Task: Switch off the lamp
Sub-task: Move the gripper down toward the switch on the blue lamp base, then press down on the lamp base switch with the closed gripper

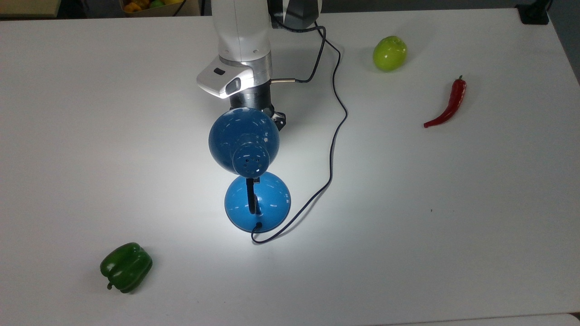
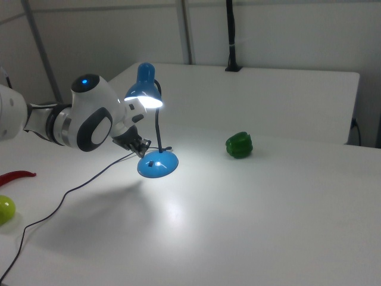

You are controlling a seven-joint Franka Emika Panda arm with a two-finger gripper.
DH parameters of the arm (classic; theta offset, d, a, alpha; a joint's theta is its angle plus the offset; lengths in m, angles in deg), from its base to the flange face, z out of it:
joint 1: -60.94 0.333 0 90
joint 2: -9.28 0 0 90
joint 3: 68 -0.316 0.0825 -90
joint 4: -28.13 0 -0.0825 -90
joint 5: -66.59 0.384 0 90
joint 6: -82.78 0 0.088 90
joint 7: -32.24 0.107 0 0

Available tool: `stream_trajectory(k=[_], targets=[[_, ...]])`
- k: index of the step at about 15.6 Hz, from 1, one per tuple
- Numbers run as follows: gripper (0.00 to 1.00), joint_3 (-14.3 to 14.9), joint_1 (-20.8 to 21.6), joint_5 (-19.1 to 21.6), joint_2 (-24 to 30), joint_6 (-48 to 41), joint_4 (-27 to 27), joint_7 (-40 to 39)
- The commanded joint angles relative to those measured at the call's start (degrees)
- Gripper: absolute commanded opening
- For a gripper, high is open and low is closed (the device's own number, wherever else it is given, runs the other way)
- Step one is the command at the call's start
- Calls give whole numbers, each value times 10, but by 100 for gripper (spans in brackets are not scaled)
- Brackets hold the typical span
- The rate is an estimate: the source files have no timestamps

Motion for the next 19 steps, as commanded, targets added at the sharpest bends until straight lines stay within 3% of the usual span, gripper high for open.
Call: stream_trajectory(k=[1, 19], targets=[[0, -2, 1, 5, -13, 36, -4, 9], [0, -2, -1, 4, -69, 106, 9, 8]])
